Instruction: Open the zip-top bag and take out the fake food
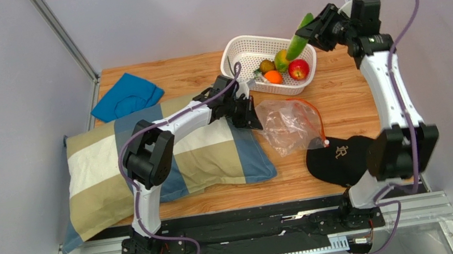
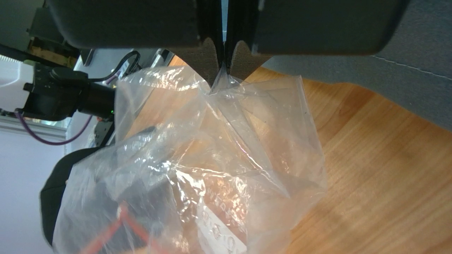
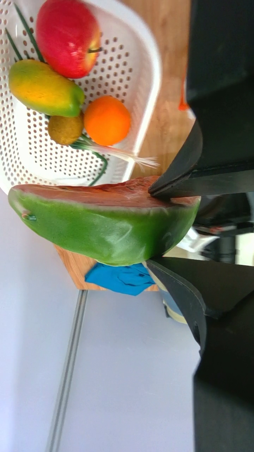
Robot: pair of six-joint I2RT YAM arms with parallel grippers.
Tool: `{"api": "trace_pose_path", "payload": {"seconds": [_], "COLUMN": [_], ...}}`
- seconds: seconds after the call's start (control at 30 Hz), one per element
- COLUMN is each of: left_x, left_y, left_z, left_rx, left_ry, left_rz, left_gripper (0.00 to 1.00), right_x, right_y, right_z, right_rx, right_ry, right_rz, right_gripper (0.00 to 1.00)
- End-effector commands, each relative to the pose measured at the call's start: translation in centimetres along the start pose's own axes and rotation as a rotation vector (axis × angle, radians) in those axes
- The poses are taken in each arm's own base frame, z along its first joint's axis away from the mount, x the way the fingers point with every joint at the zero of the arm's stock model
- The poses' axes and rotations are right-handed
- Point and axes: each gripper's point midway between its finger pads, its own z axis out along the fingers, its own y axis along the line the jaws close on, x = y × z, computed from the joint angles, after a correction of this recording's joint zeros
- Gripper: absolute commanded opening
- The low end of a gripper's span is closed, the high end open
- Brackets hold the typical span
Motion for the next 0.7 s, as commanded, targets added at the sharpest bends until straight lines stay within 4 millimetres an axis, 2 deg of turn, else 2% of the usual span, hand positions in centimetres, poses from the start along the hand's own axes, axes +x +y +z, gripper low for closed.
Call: {"api": "trace_pose_path", "payload": {"seconds": [0.0, 0.03, 0.07, 0.1, 0.13, 0.17, 0.2, 0.23, 0.27, 0.3, 0.33, 0.37, 0.4, 0.43, 0.47, 0.5, 0.53, 0.57, 0.63, 0.67], "left_x": [-0.6, -0.6, -0.4, -0.4, -0.7, -0.5, -0.6, -1.1, -0.9, -1.3, -1.7, -1.5, -2.1, -2.6, -2.7, -3.1, -3.5, -3.5, -3.3, -3.2], "left_y": [0.1, 0.1, 0.1, 0.4, 0.0, -0.1, -0.2, -1.0, -1.3, -1.8, -2.8, -3.2, -4.2, -5.6, -6.3, -7.6, -9.0, -9.8, -13.3, -14.4], "left_z": [-0.7, -0.8, -1.0, -1.1, -1.7, -2.1, -2.5, -3.3, -3.9, -4.4, -5.4, -6.1, -6.9, -8.3, -9.0, -9.9, -11.1, -11.8, -13.6, -14.2], "left_rx": [-0.081, -0.090, -0.097, -0.121, -0.124, -0.131, -0.142, -0.137, -0.142, -0.139, -0.132, -0.138, -0.128, -0.118, -0.116, -0.095, -0.076, -0.062, 0.024, 0.046], "left_ry": [0.002, 0.002, 0.012, 0.008, -0.002, 0.003, -0.001, -0.017, -0.010, -0.019, -0.034, -0.028, -0.046, -0.075, -0.083, -0.103, -0.129, -0.134, -0.159, -0.169], "left_rz": [0.031, 0.039, 0.036, 0.040, 0.063, 0.068, 0.085, 0.104, 0.109, 0.126, 0.142, 0.144, 0.160, 0.180, 0.179, 0.189, 0.203, 0.204, 0.230, 0.239], "left_gripper": [0.01, 0.04, 0.08, 0.18, 0.25, 0.31, 0.43, 0.51, 0.58, 0.69, 0.70, 0.76, 0.83, 0.84, 0.88, 0.90, 0.91, 0.91, 0.91, 0.91], "right_x": [-1.3, -1.2, -1.4, -0.5, -0.2, -1.1, -1.1, -0.2, -0.3, -0.6, 0.0, 0.5, 0.7, 0.9, 2.1, 1.8, 2.0, 2.3, 1.7, 2.7], "right_y": [-4.4, -4.7, -3.9, -5.7, -6.1, -4.8, -4.9, -6.8, -6.2, -5.8, -6.6, -7.0, -7.2, -7.5, -9.0, -8.6, -9.1, -9.5, -8.3, -9.4], "right_z": [8.7, 9.9, 11.1, 13.5, 14.7, 15.4, 16.2, 18.1, 18.7, 19.2, 20.1, 20.6, 20.9, 21.1, 21.4, 21.2, 20.9, 19.9, 17.6, 15.7], "right_rx": [0.005, -0.013, -0.068, -0.063, -0.073, -0.123, -0.135, -0.115, -0.152, -0.169, -0.157, -0.138, -0.127, -0.106, -0.039, -0.028, 0.006, 0.071, 0.112, 0.213], "right_ry": [0.057, 0.077, 0.099, 0.133, 0.146, 0.135, 0.138, 0.167, 0.172, 0.169, 0.181, 0.189, 0.191, 0.193, 0.224, 0.223, 0.234, 0.252, 0.247, 0.282], "right_rz": [0.106, 0.123, 0.114, 0.135, 0.137, 0.114, 0.121, 0.170, 0.172, 0.172, 0.187, 0.202, 0.210, 0.218, 0.240, 0.231, 0.237, 0.222, 0.177, 0.146], "right_gripper": [0.00, 0.00, 0.00, 0.00, 0.00, 0.00, 0.01, 0.02, 0.04, 0.07, 0.11, 0.29, 0.39, 0.52, 0.75, 0.81, 0.84, 0.92, 1.00, 1.00]}}
